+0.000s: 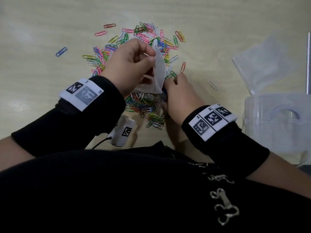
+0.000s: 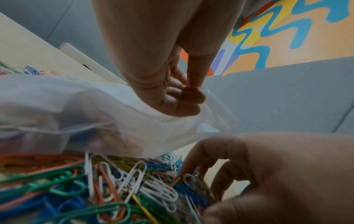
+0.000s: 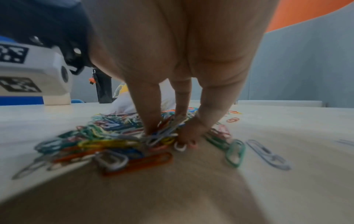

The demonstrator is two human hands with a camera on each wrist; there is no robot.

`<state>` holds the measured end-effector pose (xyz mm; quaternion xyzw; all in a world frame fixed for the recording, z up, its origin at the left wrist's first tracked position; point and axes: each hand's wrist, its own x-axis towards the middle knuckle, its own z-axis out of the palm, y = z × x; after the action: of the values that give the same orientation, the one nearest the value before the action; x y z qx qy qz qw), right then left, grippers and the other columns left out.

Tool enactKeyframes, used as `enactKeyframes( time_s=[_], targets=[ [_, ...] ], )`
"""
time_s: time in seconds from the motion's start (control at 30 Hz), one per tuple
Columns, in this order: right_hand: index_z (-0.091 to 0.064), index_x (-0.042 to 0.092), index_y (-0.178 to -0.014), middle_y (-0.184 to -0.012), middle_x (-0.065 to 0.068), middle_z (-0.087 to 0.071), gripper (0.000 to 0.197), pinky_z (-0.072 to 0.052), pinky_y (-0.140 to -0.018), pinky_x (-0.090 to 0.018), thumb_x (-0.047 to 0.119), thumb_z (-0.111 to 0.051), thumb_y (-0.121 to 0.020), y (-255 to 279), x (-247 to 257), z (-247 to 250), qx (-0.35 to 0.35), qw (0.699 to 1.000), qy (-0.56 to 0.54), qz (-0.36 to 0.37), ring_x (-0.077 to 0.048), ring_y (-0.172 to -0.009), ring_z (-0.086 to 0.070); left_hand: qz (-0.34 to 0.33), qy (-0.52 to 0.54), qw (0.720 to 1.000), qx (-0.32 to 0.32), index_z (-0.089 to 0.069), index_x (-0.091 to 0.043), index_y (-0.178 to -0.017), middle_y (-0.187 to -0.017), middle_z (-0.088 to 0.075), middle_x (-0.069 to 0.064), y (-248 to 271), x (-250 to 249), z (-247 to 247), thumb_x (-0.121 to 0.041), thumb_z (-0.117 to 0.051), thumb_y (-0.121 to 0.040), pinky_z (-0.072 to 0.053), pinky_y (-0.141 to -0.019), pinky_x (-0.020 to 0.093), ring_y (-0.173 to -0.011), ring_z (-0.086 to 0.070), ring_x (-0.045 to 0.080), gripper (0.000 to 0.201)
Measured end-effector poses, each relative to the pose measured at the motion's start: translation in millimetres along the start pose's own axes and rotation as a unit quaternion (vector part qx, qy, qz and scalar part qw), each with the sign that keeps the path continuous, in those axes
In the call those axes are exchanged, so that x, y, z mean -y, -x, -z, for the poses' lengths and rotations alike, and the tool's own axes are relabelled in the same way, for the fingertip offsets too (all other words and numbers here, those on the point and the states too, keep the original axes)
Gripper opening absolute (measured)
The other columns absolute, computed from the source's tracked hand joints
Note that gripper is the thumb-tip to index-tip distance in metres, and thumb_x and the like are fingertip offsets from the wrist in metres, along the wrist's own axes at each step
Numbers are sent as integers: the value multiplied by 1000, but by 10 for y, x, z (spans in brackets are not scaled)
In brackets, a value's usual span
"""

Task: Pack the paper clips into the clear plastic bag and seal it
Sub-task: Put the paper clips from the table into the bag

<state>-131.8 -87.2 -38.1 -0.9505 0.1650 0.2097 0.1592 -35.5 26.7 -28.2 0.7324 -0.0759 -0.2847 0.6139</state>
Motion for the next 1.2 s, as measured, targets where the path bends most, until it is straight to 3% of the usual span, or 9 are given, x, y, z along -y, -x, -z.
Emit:
enactKeyframes(
  time_s=[0.13,0.27,0.43,0.57,0.67,0.8,0.97,1.07,1.2],
  targets=[
    [-53,11,-111,-111,-14,-44,23,-49,-81,-41,9,-55,-88,-109,-119,22,-33,999,-30,23,-38,-93,-55,24,50,998,6,-58,-17,-86,-60,-64,-5,6,-11,4,-1,-63,-87,-57,-58,25,-58,-64,8,17],
    [-62,17,-107,-114,-10,-56,23,-36,-77,-26,15,-63,-85,-170,-247,139,-50,995,-85,-15,-30,-103,-55,91,112,989,-25,-57,-14,-94,-69,-67,2,-19,3,4,1,-71,-80,-57,-60,27,-64,-69,16,25],
    [-69,23,-92,-96,4,-65,17,-44,-83,-22,18,-72,-77,-216,-370,245,-56,973,-208,-77,-20,-99,-61,134,106,985,-12,-67,-11,-86,-67,-71,1,-38,18,8,0,-71,-79,-55,-60,22,-57,-67,12,14],
    [-66,25,-74,-82,-4,-70,19,-59,-78,-42,12,-79,-68,-201,-376,425,-78,905,-407,-98,-23,-79,-70,143,83,986,-9,-67,-11,-77,-66,-69,3,-60,27,10,-1,-71,-79,-55,-60,23,-59,-67,12,11],
    [-64,13,-79,-76,-6,-62,20,-57,-68,-26,-6,-70,-78,-182,-323,563,-46,810,-580,-71,-13,-65,-66,148,59,987,4,-66,-12,-76,-63,-67,0,-67,19,-12,-2,-69,-82,-57,-60,25,-58,-66,11,12],
    [-63,7,-81,-72,-5,-60,19,-55,-61,-19,-12,-63,-81,-169,-195,620,-3,757,-652,-48,-9,-57,-63,139,33,989,29,-64,-13,-74,-56,-65,-4,-45,-34,-42,-4,-66,-85,-58,-60,26,-53,-62,8,14],
    [-64,12,-78,-77,-8,-63,20,-59,-71,-31,-7,-70,-77,-234,-139,447,7,831,-553,-59,-21,-72,-66,128,35,990,51,-61,-15,-74,-66,-60,2,-20,-82,-46,-3,-61,-89,-56,-59,24,-51,-58,6,18],
    [-63,14,-76,-78,-9,-64,20,-60,-75,-39,-3,-73,-77,-259,-107,413,-2,851,-520,-71,-28,-78,-68,123,28,991,51,-59,-15,-71,-61,-56,1,-20,-73,-50,-1,-59,-89,-55,-59,24,-49,-56,6,23],
    [-65,24,-79,-79,2,-67,13,-56,-83,-38,15,-74,-75,-262,-64,460,-50,945,-319,-57,-22,-84,-68,121,11,992,42,-61,-16,-69,-57,-59,-2,-38,-61,-57,-1,-60,-88,-56,-59,27,-52,-58,8,24]
  ],
)
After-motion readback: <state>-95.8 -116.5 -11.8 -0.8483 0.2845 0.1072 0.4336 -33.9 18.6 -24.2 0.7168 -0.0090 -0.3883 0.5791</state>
